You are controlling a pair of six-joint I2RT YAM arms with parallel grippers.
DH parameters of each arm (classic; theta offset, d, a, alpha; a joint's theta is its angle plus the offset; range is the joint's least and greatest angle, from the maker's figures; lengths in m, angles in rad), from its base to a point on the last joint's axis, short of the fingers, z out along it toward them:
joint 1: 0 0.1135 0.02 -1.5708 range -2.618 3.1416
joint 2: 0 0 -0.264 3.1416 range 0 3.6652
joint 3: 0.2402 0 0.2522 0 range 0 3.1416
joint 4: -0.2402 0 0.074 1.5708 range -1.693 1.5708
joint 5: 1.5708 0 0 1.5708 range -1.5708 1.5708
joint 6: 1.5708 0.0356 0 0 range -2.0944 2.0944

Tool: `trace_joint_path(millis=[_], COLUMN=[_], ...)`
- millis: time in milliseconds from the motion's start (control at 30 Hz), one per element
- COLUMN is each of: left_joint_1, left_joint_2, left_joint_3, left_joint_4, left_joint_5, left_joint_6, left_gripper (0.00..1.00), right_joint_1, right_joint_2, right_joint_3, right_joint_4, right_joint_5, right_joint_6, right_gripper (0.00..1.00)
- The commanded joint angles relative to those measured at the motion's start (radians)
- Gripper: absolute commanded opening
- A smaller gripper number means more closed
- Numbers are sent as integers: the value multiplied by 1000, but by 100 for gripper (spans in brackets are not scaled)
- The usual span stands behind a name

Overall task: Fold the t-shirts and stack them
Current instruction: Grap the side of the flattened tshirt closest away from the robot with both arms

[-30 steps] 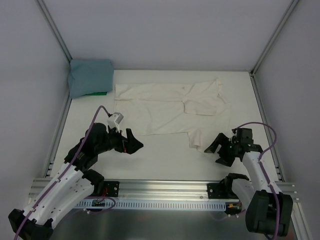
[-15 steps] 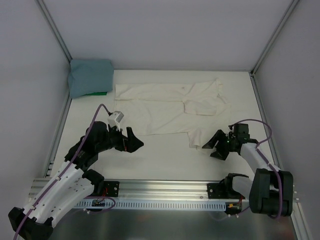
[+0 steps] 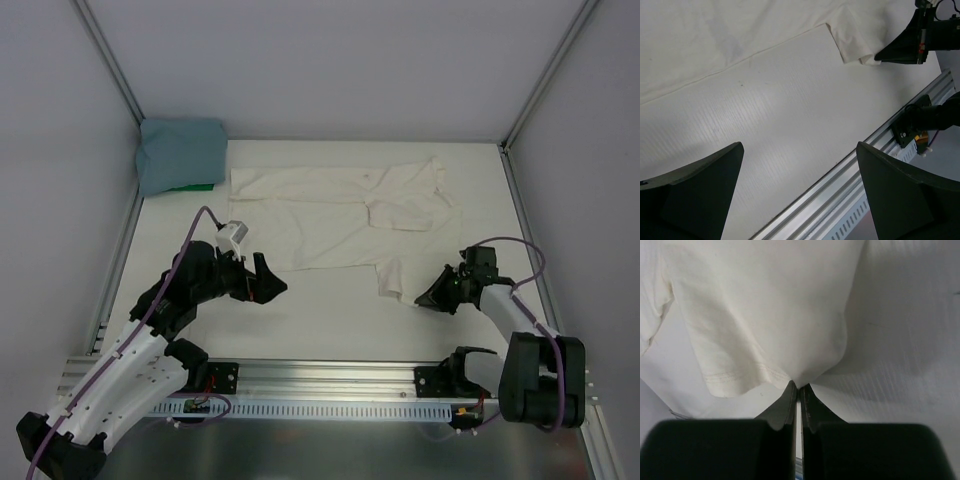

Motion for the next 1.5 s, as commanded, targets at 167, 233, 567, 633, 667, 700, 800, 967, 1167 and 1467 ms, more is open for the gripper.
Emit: trace_joint_path(millis=[167,233,567,633,667,700,800,967,1167,1467], left_joint_1=[-9,-9,117,164,192,198,211,235,252,266], left_joint_2=[64,126,506,515,515,512,523,560,646,765], left_joint_3=[28,29,83,57,48,45,39,13,5,80], left_joint_4=[-37,-56,-104,-33,-13,1,32,113,165,187], left_joint_5=[-147,-246,-494,-448,-429,-429,-455,-431,-455,-472], left_joint_6=[28,20,-21,-31,-32,-32,-28,-44,-52,-31], left_gripper=[99,99,97,96,96,96,96,95,93,93], right_joint_1=[4,4,3,4,3,3,3,-2,-16,-47], right_joint_2=[-205,-214,-220,-223,-223,-223,-217,-211,-214,-206], right_joint_3=[148,174,196,196,194,194,194,187,183,191], right_joint_4=[-243,-263,-285,-286,-286,-288,-286,-274,-285,-300], right_joint_5=[137,138,102,101,99,99,90,70,61,41], right_joint_6=[-31,-37,-43,-48,-50,-51,-57,-57,-73,-103], right_gripper=[0,0,0,0,0,0,0,0,0,0])
